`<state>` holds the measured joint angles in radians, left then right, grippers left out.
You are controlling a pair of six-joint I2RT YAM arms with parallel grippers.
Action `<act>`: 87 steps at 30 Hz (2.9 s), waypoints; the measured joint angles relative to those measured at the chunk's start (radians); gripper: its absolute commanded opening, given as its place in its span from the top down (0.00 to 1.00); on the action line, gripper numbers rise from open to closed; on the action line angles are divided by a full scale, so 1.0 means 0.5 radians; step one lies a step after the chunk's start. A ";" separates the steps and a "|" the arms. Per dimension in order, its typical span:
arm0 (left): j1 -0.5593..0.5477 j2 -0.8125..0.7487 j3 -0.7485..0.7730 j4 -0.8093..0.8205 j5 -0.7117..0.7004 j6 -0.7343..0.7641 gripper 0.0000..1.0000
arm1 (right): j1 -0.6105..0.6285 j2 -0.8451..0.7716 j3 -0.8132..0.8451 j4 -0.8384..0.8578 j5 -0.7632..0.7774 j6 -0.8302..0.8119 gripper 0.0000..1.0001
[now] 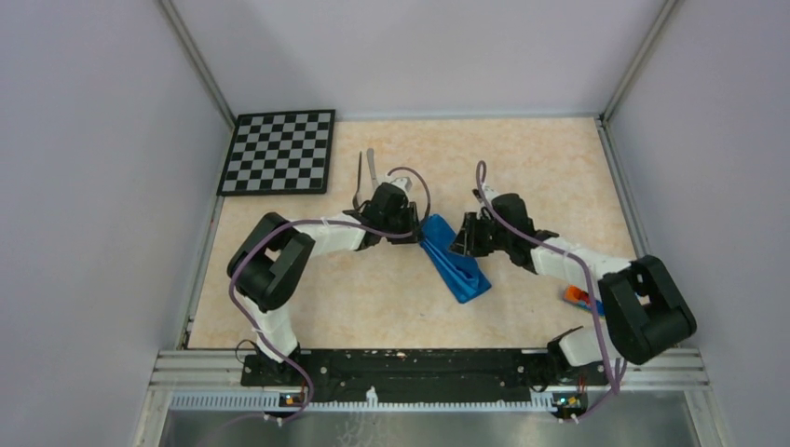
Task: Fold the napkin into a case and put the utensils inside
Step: Grasp the top corner of the smaller rectangle folded napkin from the folded napkin, then smooth out the smaller rectangle-folded napkin at the center of the board.
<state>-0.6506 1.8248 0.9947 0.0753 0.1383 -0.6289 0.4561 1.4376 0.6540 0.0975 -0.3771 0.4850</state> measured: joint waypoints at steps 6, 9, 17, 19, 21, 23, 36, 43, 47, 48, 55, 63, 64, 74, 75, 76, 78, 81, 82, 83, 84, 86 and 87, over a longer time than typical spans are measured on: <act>0.000 0.002 0.077 -0.070 0.123 -0.025 0.53 | 0.030 -0.159 -0.146 -0.128 0.094 -0.111 0.94; 0.000 0.002 0.074 -0.101 0.175 -0.069 0.49 | 0.091 -0.153 -0.265 -0.098 0.140 -0.084 0.94; -0.012 -0.114 -0.156 -0.014 0.303 -0.191 0.44 | 0.184 -0.204 -0.311 -0.161 0.237 -0.043 0.70; -0.018 -0.149 -0.212 -0.002 0.347 -0.220 0.45 | 0.185 -0.323 -0.311 -0.228 0.265 -0.059 0.59; -0.024 -0.158 -0.260 0.046 0.409 -0.266 0.46 | 0.192 -0.441 -0.305 -0.272 0.289 -0.098 0.53; -0.033 -0.158 -0.289 0.087 0.459 -0.308 0.47 | 0.218 -0.494 -0.272 -0.313 0.313 -0.156 0.50; -0.105 0.024 -0.343 0.418 0.633 -0.774 0.67 | 0.635 -0.404 -0.152 -0.390 0.783 -0.478 0.46; -0.103 0.031 -0.420 0.546 0.636 -0.889 0.64 | 0.700 -0.275 -0.152 -0.321 0.875 -0.511 0.49; -0.105 0.005 -0.455 0.575 0.626 -0.891 0.61 | 0.739 -0.174 -0.152 -0.287 0.933 -0.518 0.47; -0.106 -0.012 -0.473 0.578 0.620 -0.891 0.61 | 0.749 -0.161 -0.152 -0.284 0.945 -0.519 0.47; -0.110 -0.063 -0.569 0.602 0.597 -0.894 0.72 | 0.786 -0.101 -0.152 -0.256 1.031 -0.535 0.64; -0.165 -0.046 -0.567 0.647 0.585 -0.906 0.67 | 0.787 -0.072 -0.134 -0.240 1.076 -0.533 0.67; -0.175 -0.037 -0.563 0.661 0.589 -0.912 0.67 | 0.787 -0.071 -0.127 -0.243 1.075 -0.533 0.63; -0.193 -0.022 -0.554 0.694 0.590 -0.932 0.65 | 0.786 -0.262 -0.126 -0.278 1.128 -0.493 0.62; -0.193 -0.022 -0.553 0.694 0.590 -0.932 0.66 | 0.785 -0.283 -0.127 -0.278 1.135 -0.492 0.63; -0.193 -0.021 -0.552 0.693 0.589 -0.932 0.66 | 0.784 -0.294 -0.127 -0.276 1.136 -0.491 0.64; -0.193 -0.008 -0.539 0.687 0.590 -0.938 0.64 | 0.783 -0.291 -0.126 -0.272 1.136 -0.491 0.64; -0.193 0.023 -0.496 0.687 0.584 -0.945 0.64 | 0.780 -0.246 -0.126 -0.266 1.133 -0.491 0.64; -0.194 0.030 -0.488 0.685 0.581 -0.946 0.64 | 0.780 -0.222 -0.127 -0.265 1.131 -0.491 0.64; -0.195 0.033 -0.481 0.680 0.576 -0.946 0.67 | 0.780 -0.198 -0.126 -0.261 1.135 -0.492 0.64; -0.195 0.034 -0.480 0.671 0.575 -0.948 0.70 | 0.777 -0.175 -0.126 -0.256 1.142 -0.494 0.64; -0.195 0.035 -0.474 0.660 0.569 -0.952 0.76 | 0.768 -0.130 -0.126 -0.248 1.143 -0.491 0.64; -0.195 0.038 -0.471 0.646 0.556 -0.951 0.76 | 0.769 -0.103 -0.126 -0.240 1.140 -0.491 0.64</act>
<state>-0.7479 1.8439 0.7593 0.3985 0.4164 -1.1046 0.8406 1.3861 0.5911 -0.0227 0.1928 0.2394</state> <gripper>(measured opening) 0.276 0.360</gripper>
